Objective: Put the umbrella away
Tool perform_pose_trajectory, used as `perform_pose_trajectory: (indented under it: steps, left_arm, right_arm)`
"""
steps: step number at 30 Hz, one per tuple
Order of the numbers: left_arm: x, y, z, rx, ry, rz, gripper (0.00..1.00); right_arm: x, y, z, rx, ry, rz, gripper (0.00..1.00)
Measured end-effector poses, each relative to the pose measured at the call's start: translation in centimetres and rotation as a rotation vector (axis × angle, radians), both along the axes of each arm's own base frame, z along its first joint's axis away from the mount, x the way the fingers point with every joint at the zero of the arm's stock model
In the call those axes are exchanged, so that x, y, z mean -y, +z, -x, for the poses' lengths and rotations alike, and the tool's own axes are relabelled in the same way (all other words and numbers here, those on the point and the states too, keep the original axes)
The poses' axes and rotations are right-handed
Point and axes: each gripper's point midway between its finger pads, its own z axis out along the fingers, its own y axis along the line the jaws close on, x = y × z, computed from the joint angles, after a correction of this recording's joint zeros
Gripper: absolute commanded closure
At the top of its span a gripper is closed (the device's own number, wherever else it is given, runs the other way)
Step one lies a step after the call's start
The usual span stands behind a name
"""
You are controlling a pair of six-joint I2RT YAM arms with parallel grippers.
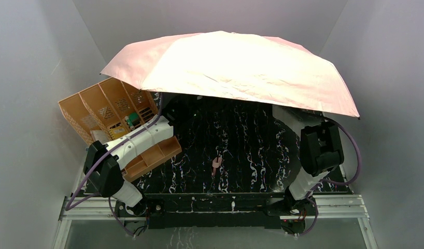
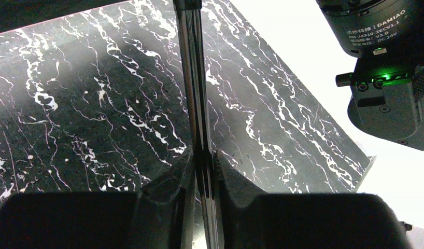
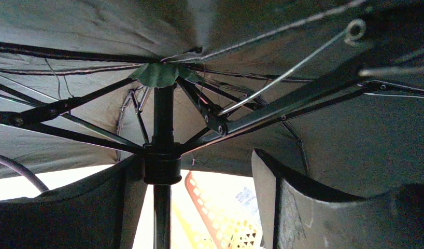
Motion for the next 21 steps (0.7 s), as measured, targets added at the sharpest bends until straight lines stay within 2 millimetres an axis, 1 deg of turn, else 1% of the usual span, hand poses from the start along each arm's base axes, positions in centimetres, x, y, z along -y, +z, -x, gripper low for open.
perform_pose_trajectory:
  steps: [2,4,7,8,11,13,18,21]
  left_arm:
    - [0.0,0.2,-0.1,0.007,0.003,0.006,1.0]
    - [0.0,0.4,-0.2,0.012,0.007,0.01,1.0]
    - [0.0,0.4,-0.3,0.014,0.011,0.012,1.0]
    - [0.0,0.4,-0.3,0.015,0.013,0.012,1.0]
    - [-0.2,0.4,-0.5,0.017,0.022,0.012,1.0]
    - [-0.3,0.4,-0.7,0.017,0.03,0.011,1.0]
    - [-0.6,0.4,-0.9,0.024,0.049,0.007,1.0]
    - [-0.8,0.1,-1.0,0.02,0.06,-0.006,1.0]
  right_arm:
    - [-0.1,0.3,-0.1,0.005,0.002,-0.005,0.27]
    - [-0.1,0.5,-0.2,0.004,0.006,-0.011,0.35]
    - [-0.3,0.8,-0.1,0.002,0.015,-0.023,0.53]
    - [-0.4,0.8,-0.1,0.002,0.015,-0.024,0.61]
    - [-0.5,0.8,-0.1,0.002,0.024,-0.035,0.88]
    - [-0.6,0.8,0.0,-0.004,0.027,-0.041,1.0]
    - [-1.0,0.8,0.6,0.013,0.061,-0.028,1.0]
    - [-1.1,0.3,0.8,0.008,0.068,-0.02,1.0]
